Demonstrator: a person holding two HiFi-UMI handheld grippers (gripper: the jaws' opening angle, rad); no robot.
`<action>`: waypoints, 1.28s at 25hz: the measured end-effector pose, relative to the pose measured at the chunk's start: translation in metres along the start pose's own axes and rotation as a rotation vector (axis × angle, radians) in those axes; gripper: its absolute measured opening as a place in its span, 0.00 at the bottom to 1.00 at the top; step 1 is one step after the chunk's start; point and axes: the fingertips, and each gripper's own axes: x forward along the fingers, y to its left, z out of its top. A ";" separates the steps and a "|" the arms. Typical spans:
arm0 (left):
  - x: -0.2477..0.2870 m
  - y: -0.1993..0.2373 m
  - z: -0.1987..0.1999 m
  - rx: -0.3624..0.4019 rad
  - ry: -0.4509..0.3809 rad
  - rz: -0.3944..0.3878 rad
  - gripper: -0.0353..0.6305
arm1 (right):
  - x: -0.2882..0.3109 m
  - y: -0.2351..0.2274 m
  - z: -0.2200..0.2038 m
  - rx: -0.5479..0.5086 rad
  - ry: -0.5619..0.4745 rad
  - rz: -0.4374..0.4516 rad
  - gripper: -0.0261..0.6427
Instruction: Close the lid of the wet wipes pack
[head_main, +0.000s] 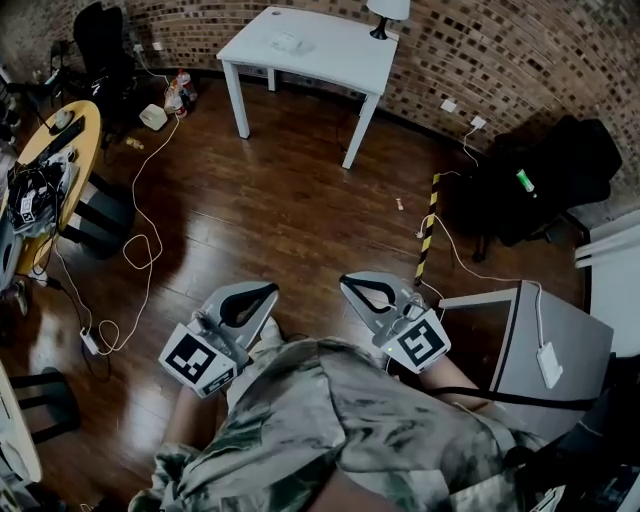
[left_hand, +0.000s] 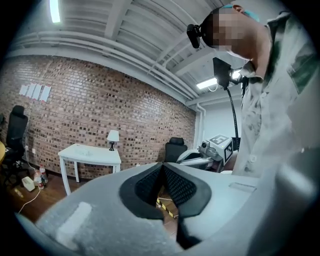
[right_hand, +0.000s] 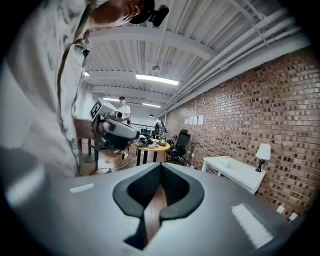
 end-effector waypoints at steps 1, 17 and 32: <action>0.003 -0.010 -0.004 -0.007 0.005 0.005 0.05 | -0.010 0.000 -0.003 0.003 -0.004 -0.002 0.05; 0.031 -0.130 -0.017 -0.008 0.030 0.035 0.05 | -0.111 0.017 -0.029 0.008 -0.048 0.044 0.05; 0.026 -0.151 -0.009 0.005 0.031 0.054 0.05 | -0.123 0.026 -0.016 0.018 -0.072 0.068 0.05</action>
